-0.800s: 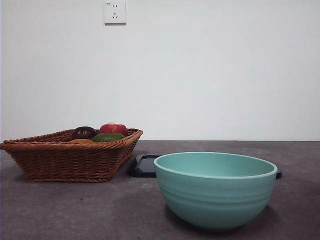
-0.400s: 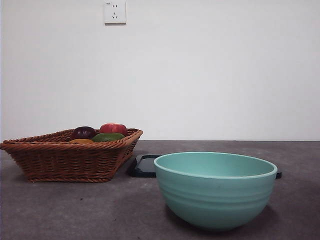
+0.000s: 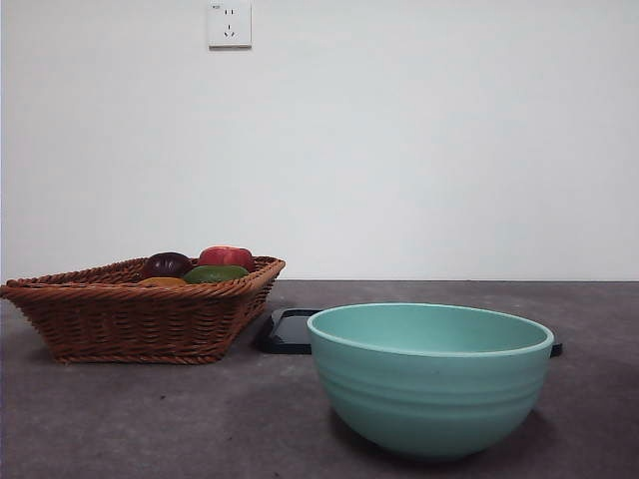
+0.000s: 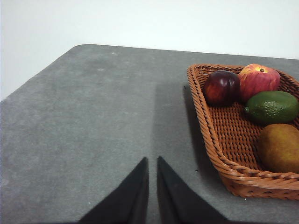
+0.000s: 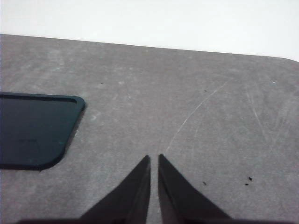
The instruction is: Pick up the wifruite, put it on the bowl, pick up the plate, put it on desk
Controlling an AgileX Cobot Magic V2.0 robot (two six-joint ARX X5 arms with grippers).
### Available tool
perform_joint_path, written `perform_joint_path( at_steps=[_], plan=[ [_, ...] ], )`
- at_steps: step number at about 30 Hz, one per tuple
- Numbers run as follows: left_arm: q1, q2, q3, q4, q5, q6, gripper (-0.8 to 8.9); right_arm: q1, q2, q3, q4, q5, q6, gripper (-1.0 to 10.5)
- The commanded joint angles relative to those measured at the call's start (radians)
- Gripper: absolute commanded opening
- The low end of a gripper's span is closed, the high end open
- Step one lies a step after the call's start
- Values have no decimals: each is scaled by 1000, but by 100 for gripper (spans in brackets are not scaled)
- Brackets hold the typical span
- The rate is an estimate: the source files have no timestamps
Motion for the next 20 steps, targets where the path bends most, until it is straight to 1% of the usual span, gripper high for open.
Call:
perform_joint_path(
  at_steps=[1,20],
  plan=[
    [0,-1,-21,-6,2,15,27,2,-3,-6,-3,1,14,21],
    [0,-1,-21,-6,2,15,27,0,-3,-6,11,1,14,21]
  ],
)
